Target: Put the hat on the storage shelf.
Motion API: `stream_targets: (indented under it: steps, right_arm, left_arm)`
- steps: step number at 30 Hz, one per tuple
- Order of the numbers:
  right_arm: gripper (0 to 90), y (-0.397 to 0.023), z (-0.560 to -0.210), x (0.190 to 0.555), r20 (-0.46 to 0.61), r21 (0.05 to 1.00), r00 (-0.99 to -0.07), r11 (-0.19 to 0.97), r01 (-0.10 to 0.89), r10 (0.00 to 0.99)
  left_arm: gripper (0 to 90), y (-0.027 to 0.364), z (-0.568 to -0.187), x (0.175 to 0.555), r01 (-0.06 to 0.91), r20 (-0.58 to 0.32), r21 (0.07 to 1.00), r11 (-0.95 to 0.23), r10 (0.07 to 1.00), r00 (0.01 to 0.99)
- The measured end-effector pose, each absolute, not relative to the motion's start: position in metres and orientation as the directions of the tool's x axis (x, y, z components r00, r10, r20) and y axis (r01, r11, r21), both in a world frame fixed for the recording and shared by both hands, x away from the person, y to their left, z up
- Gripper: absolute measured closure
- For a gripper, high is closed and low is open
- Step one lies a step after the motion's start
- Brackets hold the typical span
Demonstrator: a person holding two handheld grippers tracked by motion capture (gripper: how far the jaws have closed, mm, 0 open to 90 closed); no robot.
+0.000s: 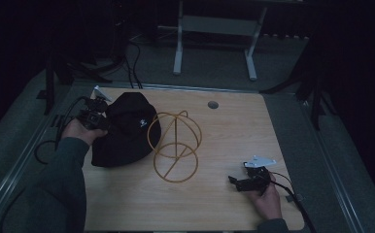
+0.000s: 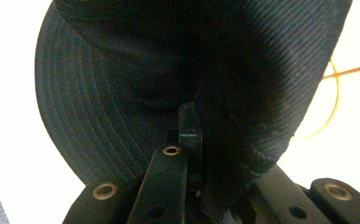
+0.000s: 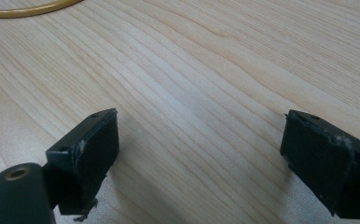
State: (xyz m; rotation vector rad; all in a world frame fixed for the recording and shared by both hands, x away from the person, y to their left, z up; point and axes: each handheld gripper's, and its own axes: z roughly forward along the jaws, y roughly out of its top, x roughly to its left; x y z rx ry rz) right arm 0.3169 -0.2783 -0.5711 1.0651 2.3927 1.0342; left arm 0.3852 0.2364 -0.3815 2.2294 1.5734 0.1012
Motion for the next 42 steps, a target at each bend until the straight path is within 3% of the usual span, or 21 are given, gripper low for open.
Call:
stream_targets:
  steps: [23, 42]
  right_arm:
    - [11.3, -0.278, -0.571, 0.317, 0.000, 0.729, -0.668, 0.458, 0.509, 0.744]
    - [11.3, -0.278, -0.571, 0.317, -0.002, 0.729, -0.669, 0.459, 0.508, 0.743]
  left_arm:
    - [88.1, 0.238, -0.349, 0.384, 0.874, -0.184, 0.417, -0.249, 0.919, 0.349]
    - [88.1, 0.239, -0.310, 0.375, 0.825, -0.197, 0.504, -0.256, 0.896, 0.399]
